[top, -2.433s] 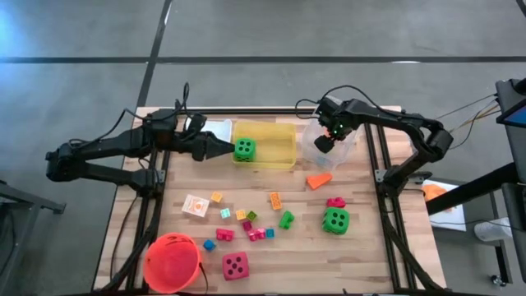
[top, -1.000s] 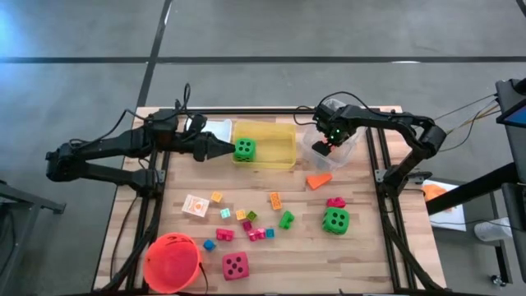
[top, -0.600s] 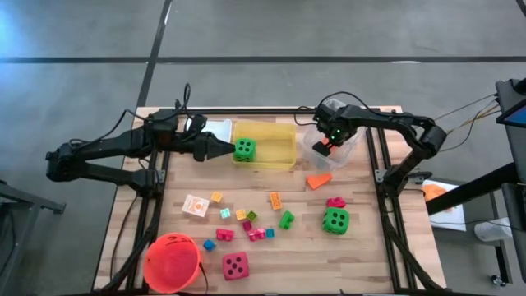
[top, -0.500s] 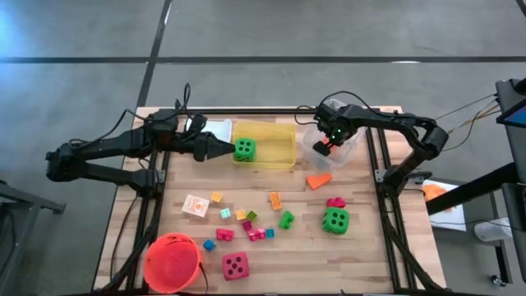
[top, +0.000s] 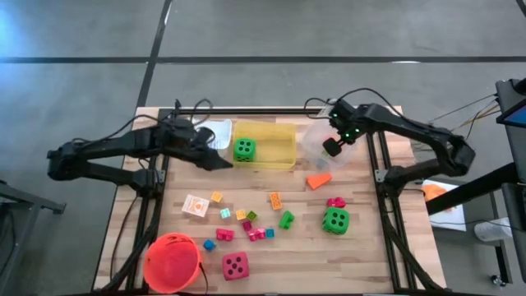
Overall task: Pick & Place Toys
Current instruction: Put the top yellow game piece into the transparent bin
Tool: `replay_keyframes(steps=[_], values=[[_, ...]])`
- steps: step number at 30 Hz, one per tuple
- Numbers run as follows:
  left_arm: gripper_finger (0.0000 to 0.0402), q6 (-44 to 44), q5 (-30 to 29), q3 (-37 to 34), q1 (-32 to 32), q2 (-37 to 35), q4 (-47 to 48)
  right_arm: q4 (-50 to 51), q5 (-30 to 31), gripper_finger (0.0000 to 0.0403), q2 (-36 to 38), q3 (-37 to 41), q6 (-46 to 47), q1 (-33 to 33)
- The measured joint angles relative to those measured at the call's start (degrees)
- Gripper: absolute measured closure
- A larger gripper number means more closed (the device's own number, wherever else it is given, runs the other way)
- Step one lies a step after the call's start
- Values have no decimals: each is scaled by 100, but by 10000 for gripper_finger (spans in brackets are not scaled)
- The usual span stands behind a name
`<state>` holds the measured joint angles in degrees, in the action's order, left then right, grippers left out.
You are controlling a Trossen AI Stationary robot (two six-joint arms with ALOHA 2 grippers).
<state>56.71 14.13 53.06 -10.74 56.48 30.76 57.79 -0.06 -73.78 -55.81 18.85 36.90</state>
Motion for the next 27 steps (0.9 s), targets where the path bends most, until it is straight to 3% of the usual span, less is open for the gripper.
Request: replay_keyframes(steps=[8,17,23,27], values=[[94,-486,-123,0,36,765,1474,27,-159,17,1193,26,980,-541],[115,-864,-215,0,151,2065,2266,-768,-103,17,1782,196,2366,-2312],[164,-1021,-283,0,151,2620,2390,-866,864,17,1790,-16,2795,-3389],[185,-1047,-304,0,151,2871,2541,-873,1029,17,1790,-158,2968,-3639]])
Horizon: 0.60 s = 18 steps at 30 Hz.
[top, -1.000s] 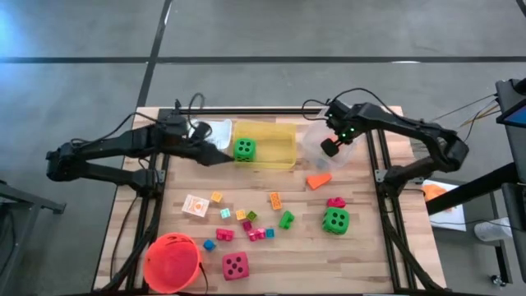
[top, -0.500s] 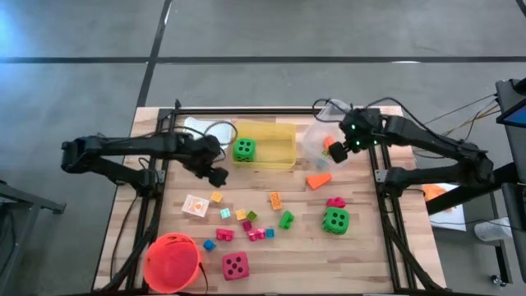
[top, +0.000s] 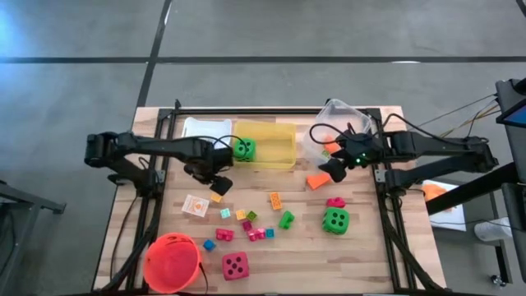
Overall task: Pick & Place Toys
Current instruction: Put the top yellow game piece into the transparent bin
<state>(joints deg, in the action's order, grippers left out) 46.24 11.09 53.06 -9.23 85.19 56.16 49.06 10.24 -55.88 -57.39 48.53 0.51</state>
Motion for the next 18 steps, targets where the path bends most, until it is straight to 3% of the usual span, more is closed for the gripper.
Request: replay_keyframes(steps=[6,14,18], values=[[191,2,-49,0,141,333,-88,-7,196,17,-4,-201,11,-68],[191,90,-141,0,807,714,-368,-3,342,17,-11,-486,-204,-65],[191,372,-489,0,1052,717,-577,-6,346,17,-11,-547,-244,-67]])
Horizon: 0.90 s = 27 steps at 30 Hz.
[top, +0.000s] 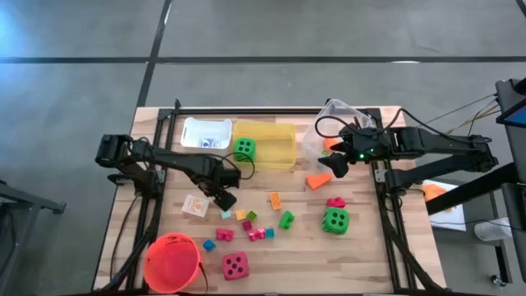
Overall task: Pick & Place Toys
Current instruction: Put the top yellow game piece into the transparent bin
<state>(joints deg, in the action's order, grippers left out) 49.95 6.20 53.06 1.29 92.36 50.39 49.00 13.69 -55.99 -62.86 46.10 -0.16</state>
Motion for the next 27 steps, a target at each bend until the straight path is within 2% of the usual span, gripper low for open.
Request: replay_keyframes(steps=[6,20,23,27], values=[[191,156,-396,-58,41,17,-16,-5,-2,17,-2,-14,-21,2],[193,321,-195,-400,54,17,-417,-10,-2,17,-2,-1,-9,2],[213,349,-195,-400,54,17,-493,-12,-4,17,-2,-1,12,2],[279,136,-193,-400,54,15,-594,-51,-6,17,-2,3,27,2]])
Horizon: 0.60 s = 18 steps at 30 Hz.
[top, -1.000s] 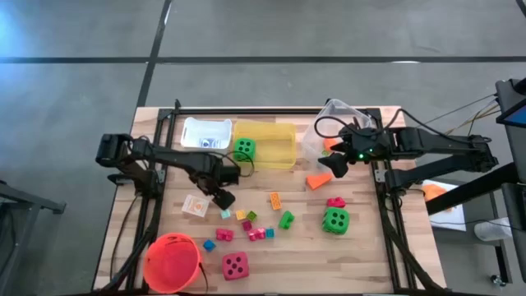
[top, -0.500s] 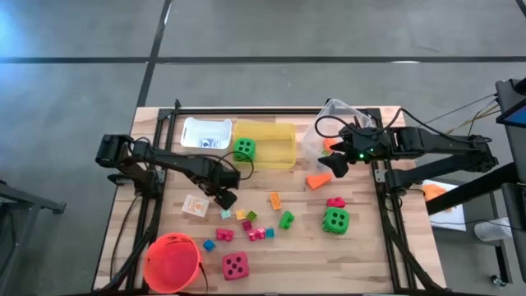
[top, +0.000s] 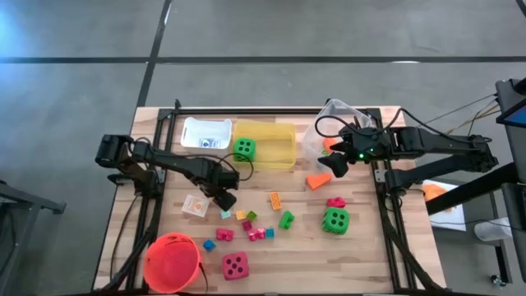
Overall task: Pick & Place Toys
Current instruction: Put the top yellow game piece into the transparent bin
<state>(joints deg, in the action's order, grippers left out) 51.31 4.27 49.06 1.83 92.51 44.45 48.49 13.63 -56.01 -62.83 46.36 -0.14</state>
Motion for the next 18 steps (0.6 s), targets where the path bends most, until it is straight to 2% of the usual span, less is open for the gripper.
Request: replay_keyframes(steps=[2,6,10,15,18], values=[[306,-90,8,2,0,-4,-11,-30,-3,17,0,0,11,0],[306,-162,73,2,0,-4,-28,-167,-14,17,0,0,14,0],[306,-175,382,50,-4,-7,-79,-349,-86,17,0,4,-133,-4],[306,-180,646,366,-4,-318,-330,-906,-356,17,-7,7,-936,-168],[306,-143,671,626,-21,-704,-871,-1579,-360,17,-9,7,-1694,-433]])
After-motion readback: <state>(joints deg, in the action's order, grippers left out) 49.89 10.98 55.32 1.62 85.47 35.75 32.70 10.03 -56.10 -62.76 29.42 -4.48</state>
